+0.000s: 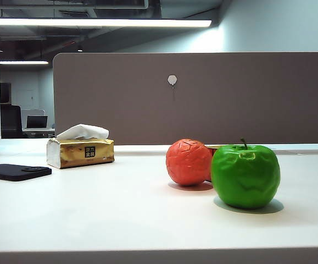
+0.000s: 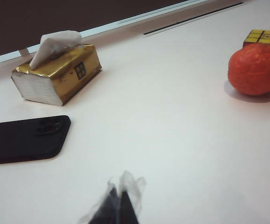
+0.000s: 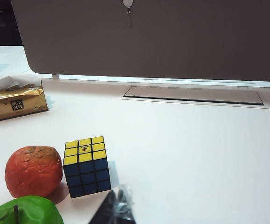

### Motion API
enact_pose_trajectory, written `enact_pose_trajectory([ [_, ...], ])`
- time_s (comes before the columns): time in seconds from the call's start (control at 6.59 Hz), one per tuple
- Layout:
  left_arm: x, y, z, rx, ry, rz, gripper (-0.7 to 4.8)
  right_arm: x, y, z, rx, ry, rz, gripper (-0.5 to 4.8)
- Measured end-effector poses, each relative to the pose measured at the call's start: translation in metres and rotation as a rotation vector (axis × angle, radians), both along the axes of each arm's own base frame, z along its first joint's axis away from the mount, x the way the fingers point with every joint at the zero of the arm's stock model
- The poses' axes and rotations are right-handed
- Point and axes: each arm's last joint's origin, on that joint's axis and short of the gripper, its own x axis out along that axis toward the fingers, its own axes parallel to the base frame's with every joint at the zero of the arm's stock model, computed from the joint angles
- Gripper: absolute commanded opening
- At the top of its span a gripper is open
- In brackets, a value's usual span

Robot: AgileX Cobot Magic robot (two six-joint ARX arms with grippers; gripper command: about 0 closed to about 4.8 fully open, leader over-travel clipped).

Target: Move all the fruits on the tabletop near the face of the Rubik's cube that has the color most similar to each fruit.

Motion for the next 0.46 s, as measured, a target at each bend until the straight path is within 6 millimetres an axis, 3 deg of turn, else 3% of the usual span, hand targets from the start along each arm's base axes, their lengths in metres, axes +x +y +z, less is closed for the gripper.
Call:
enact_pose_trajectory([
  [0.3,0.001,0.003,0.001,0.011,-0.022,0.117,-0.05,0.001,-0.004,0.001,-0.066,-0.032,-0.091,-0.01],
  [0.46,0.004,0.010,0.003,-0.022,-0.031,0.223,-0.05,0.003,-0.020,0.009,-0.057,-0.103,-0.222,-0.01],
])
